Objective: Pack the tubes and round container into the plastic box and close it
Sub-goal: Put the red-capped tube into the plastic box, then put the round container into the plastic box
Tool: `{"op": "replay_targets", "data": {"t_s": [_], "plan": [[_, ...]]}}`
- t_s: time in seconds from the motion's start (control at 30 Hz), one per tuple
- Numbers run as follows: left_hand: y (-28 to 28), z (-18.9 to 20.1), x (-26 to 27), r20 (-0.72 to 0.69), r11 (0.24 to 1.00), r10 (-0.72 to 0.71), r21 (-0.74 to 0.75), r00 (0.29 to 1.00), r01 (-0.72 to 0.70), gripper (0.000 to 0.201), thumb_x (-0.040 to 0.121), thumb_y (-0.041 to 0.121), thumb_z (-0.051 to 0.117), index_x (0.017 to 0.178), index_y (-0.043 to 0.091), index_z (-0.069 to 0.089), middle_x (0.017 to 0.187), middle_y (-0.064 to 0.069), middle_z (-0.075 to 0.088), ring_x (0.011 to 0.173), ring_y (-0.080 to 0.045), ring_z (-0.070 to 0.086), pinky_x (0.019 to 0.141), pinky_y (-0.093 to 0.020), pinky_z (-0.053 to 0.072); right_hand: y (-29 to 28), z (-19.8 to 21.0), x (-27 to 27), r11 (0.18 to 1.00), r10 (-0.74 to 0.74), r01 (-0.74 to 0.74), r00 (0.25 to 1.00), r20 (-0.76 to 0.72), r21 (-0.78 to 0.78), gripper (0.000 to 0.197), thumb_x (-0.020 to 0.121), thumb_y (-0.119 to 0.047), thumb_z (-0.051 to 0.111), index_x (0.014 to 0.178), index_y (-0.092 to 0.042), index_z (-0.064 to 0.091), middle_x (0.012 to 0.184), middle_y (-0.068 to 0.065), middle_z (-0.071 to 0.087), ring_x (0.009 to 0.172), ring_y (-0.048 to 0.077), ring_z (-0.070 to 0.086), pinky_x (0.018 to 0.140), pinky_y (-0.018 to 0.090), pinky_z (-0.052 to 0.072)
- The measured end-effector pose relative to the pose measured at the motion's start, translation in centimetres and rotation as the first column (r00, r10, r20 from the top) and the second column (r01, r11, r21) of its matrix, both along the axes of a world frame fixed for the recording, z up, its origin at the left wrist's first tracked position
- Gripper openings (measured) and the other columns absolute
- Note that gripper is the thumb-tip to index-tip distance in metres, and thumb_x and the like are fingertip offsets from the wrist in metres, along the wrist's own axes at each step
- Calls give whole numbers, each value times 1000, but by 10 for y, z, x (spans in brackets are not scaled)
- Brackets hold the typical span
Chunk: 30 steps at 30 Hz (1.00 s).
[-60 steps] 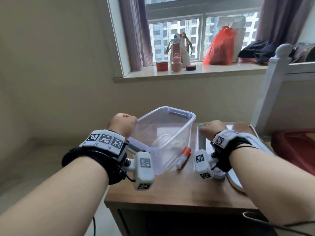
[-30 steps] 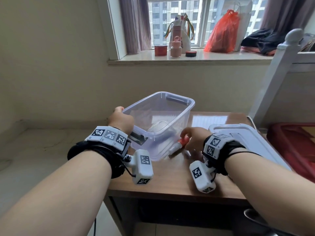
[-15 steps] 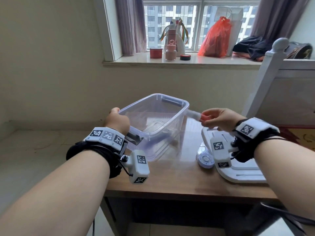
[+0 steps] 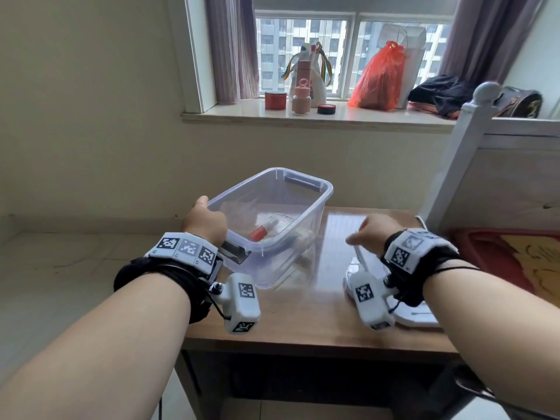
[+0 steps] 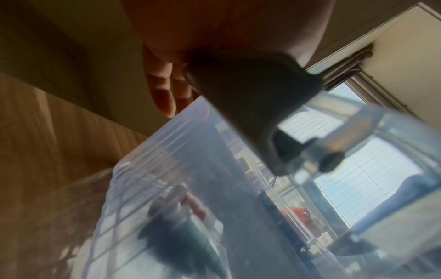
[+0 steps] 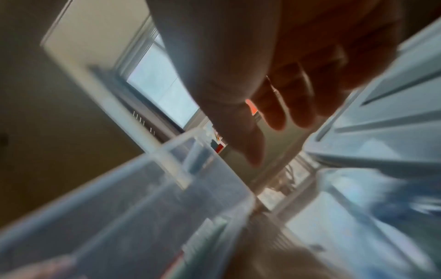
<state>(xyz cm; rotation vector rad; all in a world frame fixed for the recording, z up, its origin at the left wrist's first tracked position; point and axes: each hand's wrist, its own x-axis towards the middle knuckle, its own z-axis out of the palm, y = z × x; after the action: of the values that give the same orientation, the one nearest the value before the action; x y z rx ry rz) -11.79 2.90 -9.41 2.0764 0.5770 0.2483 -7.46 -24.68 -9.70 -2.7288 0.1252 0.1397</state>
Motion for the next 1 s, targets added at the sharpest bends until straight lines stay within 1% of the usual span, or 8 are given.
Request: {"op": "replay_targets", "data": {"t_s": [0.13,0.3,0.37,0.47,0.57,0.7,0.87,1.0], "plan": [[-2,2,0,-10,1000,3,-3,1000,-3,66,88,7,35,152,18,24,151,-11,41,129,-35,47,107,-41,40,0,-20,-18,923,84,-134,985,-150,-362,54,51,-64,70,75,-19,52,69,-3,63,70,19,62,59,29,41],[-3,2,-6,-14,1000,7,8,1000,-7,66,88,5,34,152,18,24,150,-11,41,128,-36,48,106,-42,42,15,-27,-25,937,120,-169,978,-172,-306,23,48,-28,66,63,-14,57,55,1,59,59,21,64,52,22,45],[-3,1,-9,-18,1000,4,20,1000,-4,67,88,5,34,152,18,25,150,-12,41,128,-36,48,106,-42,41,14,-16,-22,986,70,-89,989,-129,-143,19,48,-27,66,56,-13,56,50,1,53,48,19,53,46,20,40],[-5,1,-10,-19,1000,3,28,1000,-2,67,87,5,34,152,17,25,150,-12,42,129,-36,47,108,-42,40,11,8,-12,983,-65,59,997,30,172,40,47,-32,66,80,-9,58,72,8,62,67,24,62,63,35,58],[-9,4,-9,-22,999,-7,31,1000,7,66,88,6,34,152,18,25,151,-11,40,131,-35,46,108,-40,40,13,40,-17,877,-176,59,963,204,478,36,63,-30,68,92,-14,52,89,8,59,84,26,61,73,40,57],[-20,5,-8,-23,999,-35,22,999,36,66,87,6,34,152,17,25,153,-11,37,132,-34,44,109,-40,38,33,68,-22,702,-50,-129,972,229,700,35,78,-38,67,100,-15,52,91,7,60,71,17,59,64,35,54],[-29,2,-13,-1,998,-59,27,998,59,65,89,7,33,153,16,24,152,-12,38,130,-34,46,103,-37,38,17,48,-12,866,-143,-31,941,306,499,60,80,-49,60,122,-8,47,118,12,59,105,30,60,91,42,51],[-29,1,-13,19,997,-64,43,998,63,62,90,9,33,152,15,25,151,-13,40,127,-35,48,100,-37,40,-19,15,-20,976,-187,170,974,128,133,35,71,-45,63,78,-11,58,64,1,61,67,23,60,63,27,40]]}}
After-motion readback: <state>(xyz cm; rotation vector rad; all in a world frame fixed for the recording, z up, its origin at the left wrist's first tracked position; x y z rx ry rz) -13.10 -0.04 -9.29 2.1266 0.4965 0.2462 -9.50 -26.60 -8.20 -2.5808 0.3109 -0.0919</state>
